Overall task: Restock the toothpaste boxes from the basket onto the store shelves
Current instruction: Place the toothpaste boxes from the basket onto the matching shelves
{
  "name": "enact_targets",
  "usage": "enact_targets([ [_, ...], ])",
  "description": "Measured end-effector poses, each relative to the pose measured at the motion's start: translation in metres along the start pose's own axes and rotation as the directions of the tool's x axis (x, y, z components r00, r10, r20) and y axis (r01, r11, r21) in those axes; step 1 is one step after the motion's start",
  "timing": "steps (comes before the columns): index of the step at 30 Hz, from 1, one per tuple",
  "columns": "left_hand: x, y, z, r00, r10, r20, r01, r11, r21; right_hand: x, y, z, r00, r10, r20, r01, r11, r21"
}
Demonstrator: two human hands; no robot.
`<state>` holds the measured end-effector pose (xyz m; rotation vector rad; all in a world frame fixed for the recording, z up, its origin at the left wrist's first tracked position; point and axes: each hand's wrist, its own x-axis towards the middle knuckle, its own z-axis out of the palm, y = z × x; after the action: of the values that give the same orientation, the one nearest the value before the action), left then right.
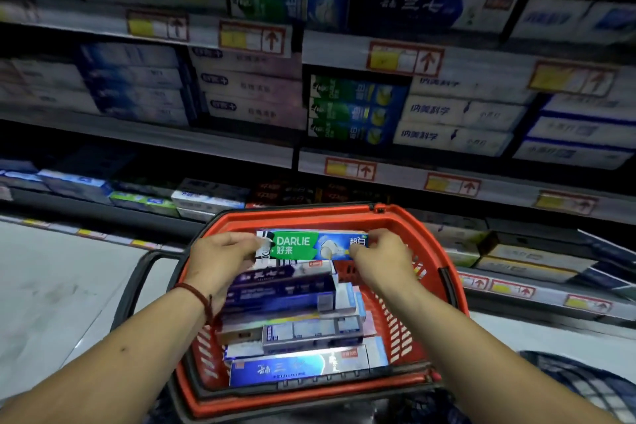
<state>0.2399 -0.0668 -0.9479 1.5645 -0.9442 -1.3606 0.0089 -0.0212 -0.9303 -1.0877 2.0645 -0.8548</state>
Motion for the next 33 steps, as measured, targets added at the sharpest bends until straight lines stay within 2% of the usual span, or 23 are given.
enact_targets([
  [3, -0.003, 0.031, 0.007, 0.994, 0.104, -0.017, -0.105, 0.993, -0.057, 0.003, -0.025, -0.011, 0.998, -0.036, -0.046, 0.042, 0.988, 0.15],
  [5, 0.0, 0.055, 0.006, 0.985, 0.175, -0.005, -0.175, 0.984, -0.025, 0.007, -0.046, -0.023, 0.994, -0.07, -0.08, 0.085, 0.976, 0.201],
  [13, 0.001, 0.19, -0.002, 0.894, 0.448, 0.009, -0.446, 0.89, 0.096, 0.015, -0.16, -0.084, 0.935, -0.302, -0.186, 0.34, 0.915, 0.218],
  [17, 0.009, 0.255, -0.002, 0.824, 0.56, -0.086, -0.547, 0.826, 0.132, 0.021, -0.217, -0.112, 0.893, -0.389, -0.226, 0.435, 0.874, 0.215],
  [21, 0.011, 0.311, 0.001, 0.775, 0.621, -0.117, -0.607, 0.784, 0.131, 0.031, -0.263, -0.141, 0.853, -0.471, -0.224, 0.511, 0.84, 0.183],
  [25, 0.016, 0.349, 0.008, 0.747, 0.655, -0.11, -0.639, 0.754, 0.153, 0.047, -0.294, -0.154, 0.809, -0.507, -0.297, 0.564, 0.812, 0.15],
  [30, 0.028, 0.379, 0.023, 0.72, 0.678, -0.15, -0.665, 0.735, 0.13, 0.062, -0.315, -0.159, 0.74, -0.584, -0.335, 0.623, 0.782, 0.015],
  [33, 0.037, 0.388, 0.032, 0.71, 0.685, -0.164, -0.669, 0.728, 0.148, 0.068, -0.322, -0.157, 0.748, -0.59, -0.303, 0.619, 0.786, -0.003],
])
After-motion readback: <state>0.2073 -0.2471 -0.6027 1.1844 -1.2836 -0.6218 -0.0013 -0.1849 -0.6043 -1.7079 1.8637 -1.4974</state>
